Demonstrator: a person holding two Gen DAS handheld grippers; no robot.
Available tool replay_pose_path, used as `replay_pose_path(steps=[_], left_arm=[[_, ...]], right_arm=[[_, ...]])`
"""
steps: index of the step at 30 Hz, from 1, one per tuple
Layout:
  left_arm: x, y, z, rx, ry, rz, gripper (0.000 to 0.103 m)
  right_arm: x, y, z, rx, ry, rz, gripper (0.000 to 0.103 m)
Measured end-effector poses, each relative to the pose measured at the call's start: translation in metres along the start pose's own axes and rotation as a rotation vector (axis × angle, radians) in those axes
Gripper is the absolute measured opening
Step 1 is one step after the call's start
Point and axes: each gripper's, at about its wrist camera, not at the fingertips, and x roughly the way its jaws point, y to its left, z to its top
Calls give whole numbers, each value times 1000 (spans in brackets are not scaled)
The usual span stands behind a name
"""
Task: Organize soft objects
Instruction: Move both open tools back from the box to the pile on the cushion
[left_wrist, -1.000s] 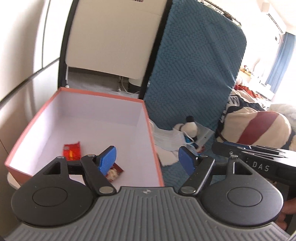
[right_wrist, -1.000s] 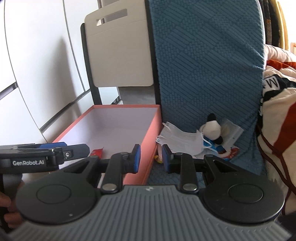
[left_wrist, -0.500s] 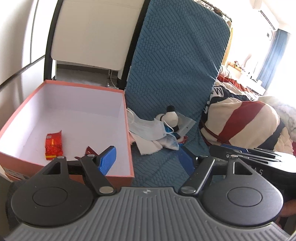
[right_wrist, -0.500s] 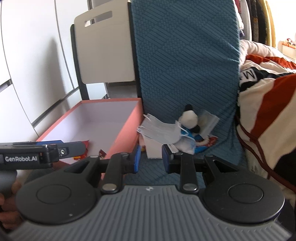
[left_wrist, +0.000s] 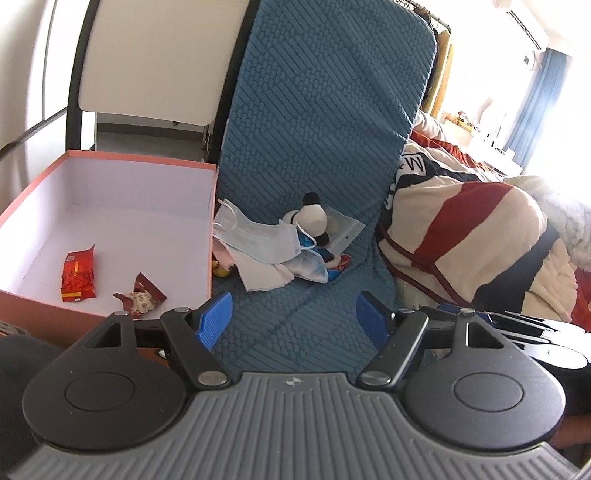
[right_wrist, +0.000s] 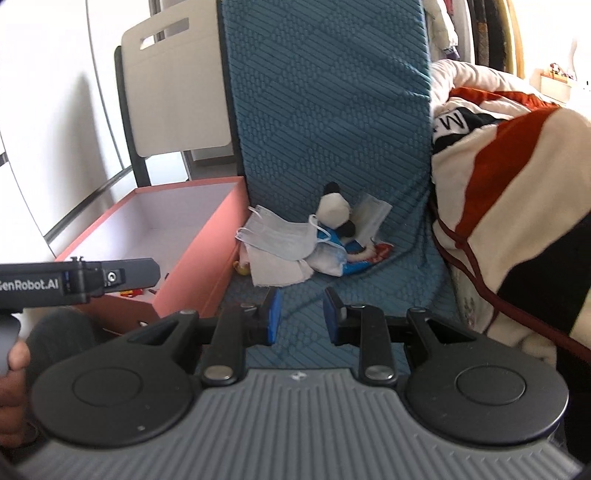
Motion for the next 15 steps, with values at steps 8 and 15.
replay_pose_path(steps=[8,15], left_arm=[[12,-20,-5,15,22,0,78],[33,-34,-5,-2,37,3,78]], right_arm=[[-5,-19,-12,18,6,-18,29],[-3,-38,-19,50,1,-26,29]])
